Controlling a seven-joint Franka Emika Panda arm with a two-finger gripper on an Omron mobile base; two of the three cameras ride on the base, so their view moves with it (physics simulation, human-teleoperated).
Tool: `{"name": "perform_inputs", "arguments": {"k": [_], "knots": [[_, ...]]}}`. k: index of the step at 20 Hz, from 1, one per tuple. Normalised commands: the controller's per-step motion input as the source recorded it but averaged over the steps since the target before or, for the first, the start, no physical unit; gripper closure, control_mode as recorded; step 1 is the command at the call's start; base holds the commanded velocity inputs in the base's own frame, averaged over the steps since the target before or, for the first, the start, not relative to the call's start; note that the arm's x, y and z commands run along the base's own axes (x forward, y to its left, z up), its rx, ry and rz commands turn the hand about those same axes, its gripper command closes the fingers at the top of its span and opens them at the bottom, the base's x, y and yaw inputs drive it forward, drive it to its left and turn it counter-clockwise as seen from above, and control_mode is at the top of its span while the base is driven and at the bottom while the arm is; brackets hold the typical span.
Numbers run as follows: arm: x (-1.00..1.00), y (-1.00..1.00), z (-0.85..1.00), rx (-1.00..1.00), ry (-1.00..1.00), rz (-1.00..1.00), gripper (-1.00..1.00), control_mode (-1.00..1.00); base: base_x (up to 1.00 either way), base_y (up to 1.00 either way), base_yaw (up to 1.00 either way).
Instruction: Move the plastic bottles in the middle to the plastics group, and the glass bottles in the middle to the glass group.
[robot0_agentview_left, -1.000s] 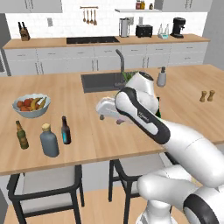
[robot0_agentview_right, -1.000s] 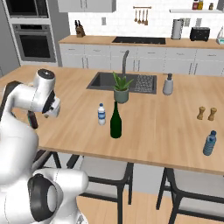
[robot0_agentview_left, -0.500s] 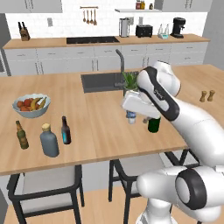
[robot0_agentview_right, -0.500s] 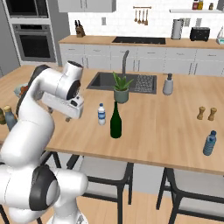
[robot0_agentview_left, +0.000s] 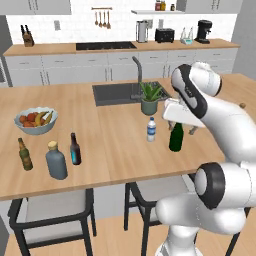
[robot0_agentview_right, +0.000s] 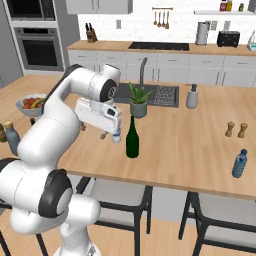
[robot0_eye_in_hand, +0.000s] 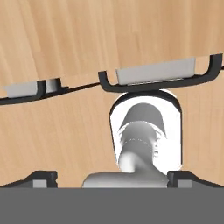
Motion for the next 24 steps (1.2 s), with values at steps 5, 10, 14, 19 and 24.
{"name": "perform_inputs", "arguments": {"k": [5, 10, 14, 19, 24], "knots": [[0.05, -0.62, -0.01, -0.06, -0.23, -0.05, -1.00, -1.00, 0.00, 0.00, 0.00], [0.22, -0.46, 0.01, 0.00, -0.05, -0.09, -1.00, -1.00, 0.00, 0.00, 0.00], [0.39, -0.41, 0.04, -0.02, 0.00, -0.10, -1.00, -1.00, 0.00, 0.00, 0.00], [0.45, -0.03, 0.00, -0.14, -0.18, -0.13, -1.00, -1.00, 0.00, 0.00, 0.00], [0.48, 0.19, -0.09, -0.18, -0.28, -0.14, -1.00, -1.00, 0.00, 0.00, 0.00]]}}
